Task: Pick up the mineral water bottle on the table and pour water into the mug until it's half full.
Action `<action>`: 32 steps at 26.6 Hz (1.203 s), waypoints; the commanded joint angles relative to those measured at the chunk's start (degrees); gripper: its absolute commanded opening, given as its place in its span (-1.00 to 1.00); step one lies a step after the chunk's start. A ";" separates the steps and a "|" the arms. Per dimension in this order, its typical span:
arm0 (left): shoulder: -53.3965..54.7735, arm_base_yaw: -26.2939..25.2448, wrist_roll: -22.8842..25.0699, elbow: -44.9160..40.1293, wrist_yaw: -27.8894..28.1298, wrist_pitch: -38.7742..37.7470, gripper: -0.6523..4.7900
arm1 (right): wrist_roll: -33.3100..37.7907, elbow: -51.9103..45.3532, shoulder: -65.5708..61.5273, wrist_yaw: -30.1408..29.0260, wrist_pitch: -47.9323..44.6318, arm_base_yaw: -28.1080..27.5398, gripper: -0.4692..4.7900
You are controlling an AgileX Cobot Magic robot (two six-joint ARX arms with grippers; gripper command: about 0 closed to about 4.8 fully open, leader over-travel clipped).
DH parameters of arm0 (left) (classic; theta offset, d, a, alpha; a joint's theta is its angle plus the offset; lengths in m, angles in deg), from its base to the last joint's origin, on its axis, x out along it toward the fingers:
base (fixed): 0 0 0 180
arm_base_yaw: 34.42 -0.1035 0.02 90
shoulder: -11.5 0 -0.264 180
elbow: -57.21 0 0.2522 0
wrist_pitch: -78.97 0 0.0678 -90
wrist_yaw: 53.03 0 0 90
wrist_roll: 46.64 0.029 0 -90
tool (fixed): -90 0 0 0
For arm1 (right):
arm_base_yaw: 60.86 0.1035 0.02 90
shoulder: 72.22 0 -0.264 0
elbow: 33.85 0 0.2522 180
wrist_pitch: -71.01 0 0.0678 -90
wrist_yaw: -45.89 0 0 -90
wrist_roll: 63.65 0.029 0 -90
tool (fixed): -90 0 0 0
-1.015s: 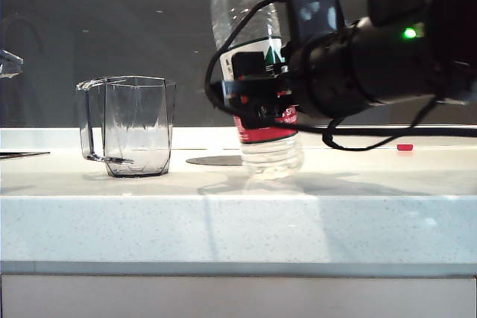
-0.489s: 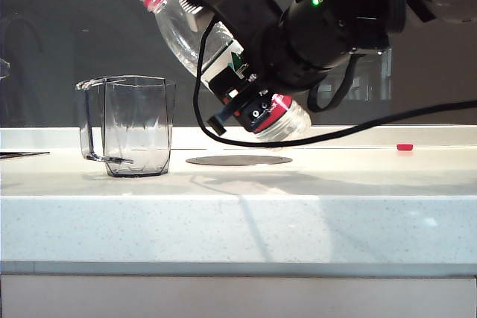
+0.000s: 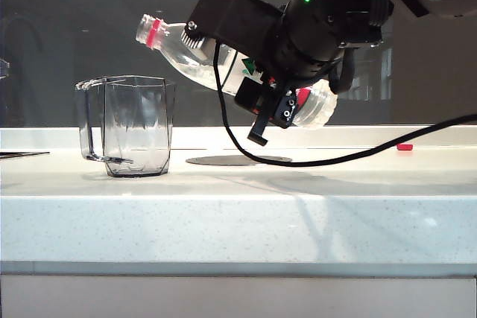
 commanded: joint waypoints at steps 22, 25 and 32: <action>0.02 -0.07 0.09 0.15 -0.24 0.63 -0.77 | -13.60 0.55 0.68 3.82 -3.69 -0.50 0.17; 0.02 -0.07 0.09 0.15 -0.24 0.63 -0.78 | -13.64 0.55 0.68 3.80 -4.04 -0.52 0.17; 0.02 -0.07 0.09 0.15 -0.24 0.63 -0.78 | -16.06 0.55 0.68 3.85 -6.21 -0.59 0.17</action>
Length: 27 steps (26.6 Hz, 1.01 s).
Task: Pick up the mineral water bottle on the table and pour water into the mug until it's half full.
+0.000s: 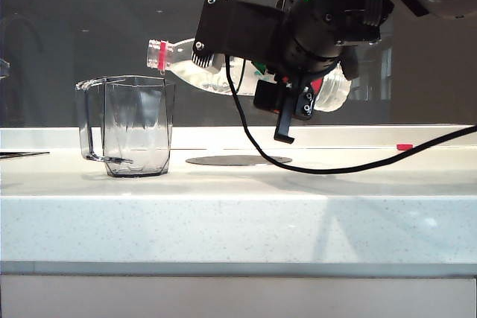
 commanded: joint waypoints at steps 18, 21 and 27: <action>0.02 -0.07 0.09 0.15 -0.24 0.63 -0.78 | -4.31 0.55 0.70 0.02 -3.61 -1.46 0.17; 0.02 -0.07 0.09 0.15 -0.24 0.63 -0.78 | -5.86 0.59 0.70 0.00 -3.61 -1.46 0.17; 0.02 -0.07 0.09 0.15 -0.24 0.63 -0.78 | -8.35 1.40 0.70 -0.28 -3.65 -1.46 0.17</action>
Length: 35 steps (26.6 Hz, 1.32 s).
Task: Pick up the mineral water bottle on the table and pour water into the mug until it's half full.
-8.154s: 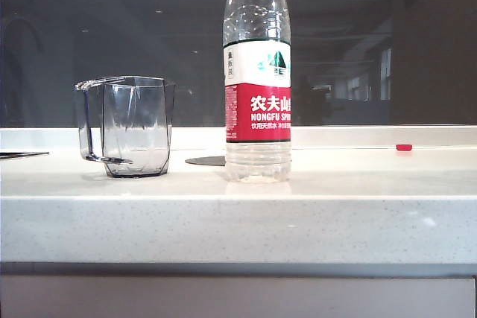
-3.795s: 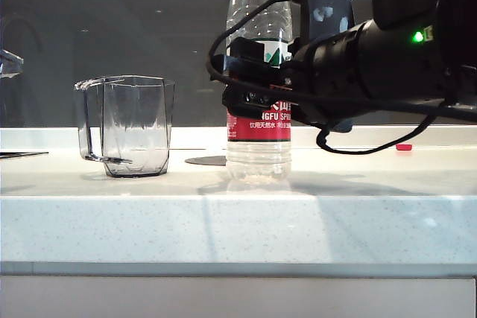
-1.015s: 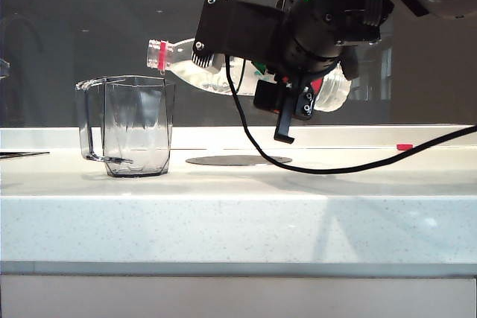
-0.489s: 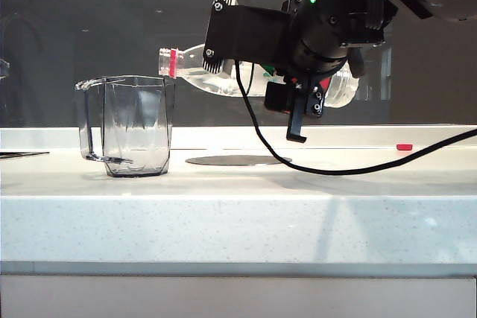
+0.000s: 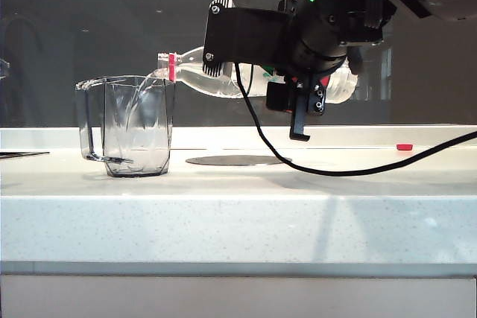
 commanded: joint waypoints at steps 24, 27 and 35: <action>0.02 -0.07 0.09 0.15 -0.24 0.63 -0.77 | -3.21 1.95 0.70 -0.57 -3.13 0.11 0.17; 0.02 -0.07 0.09 0.15 -0.24 0.63 -0.77 | -3.21 1.95 0.70 -0.57 -3.15 0.09 0.17; 0.02 -0.07 0.09 0.15 -0.24 0.63 -0.77 | -4.42 1.95 0.70 -0.55 -3.13 0.09 0.17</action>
